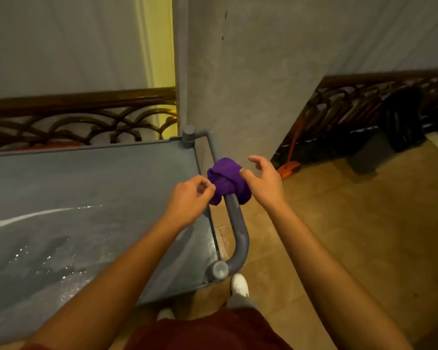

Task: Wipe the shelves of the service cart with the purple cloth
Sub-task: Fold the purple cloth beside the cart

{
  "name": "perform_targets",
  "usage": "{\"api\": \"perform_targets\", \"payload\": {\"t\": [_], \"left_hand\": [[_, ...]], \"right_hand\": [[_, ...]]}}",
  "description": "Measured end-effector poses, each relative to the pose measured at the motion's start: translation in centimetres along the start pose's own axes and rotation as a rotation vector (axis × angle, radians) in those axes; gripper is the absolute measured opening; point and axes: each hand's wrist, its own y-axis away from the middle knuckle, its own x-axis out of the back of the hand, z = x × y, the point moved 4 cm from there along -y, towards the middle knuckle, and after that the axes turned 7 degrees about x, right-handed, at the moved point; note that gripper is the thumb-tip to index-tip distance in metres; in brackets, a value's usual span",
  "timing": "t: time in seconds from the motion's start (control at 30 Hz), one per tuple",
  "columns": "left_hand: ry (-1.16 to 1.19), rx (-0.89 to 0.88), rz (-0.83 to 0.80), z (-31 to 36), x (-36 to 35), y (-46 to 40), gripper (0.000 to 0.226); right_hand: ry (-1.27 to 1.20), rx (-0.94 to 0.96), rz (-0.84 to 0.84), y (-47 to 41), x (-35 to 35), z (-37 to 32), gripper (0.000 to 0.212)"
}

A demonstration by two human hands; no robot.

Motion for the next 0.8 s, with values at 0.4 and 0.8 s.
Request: {"api": "perform_targets", "payload": {"t": [0.4, 0.8], "left_hand": [[0.061, 0.365, 0.365, 1.7, -7.0, -0.8, 0.035], [0.326, 0.438, 0.395, 6.0, -10.8, 1.2, 0.057]], "right_hand": [[-0.171, 0.143, -0.542, -8.7, -4.1, 6.7, 0.067], [-0.439, 0.116, -0.781, -10.2, -3.4, 2.9, 0.026]]}}
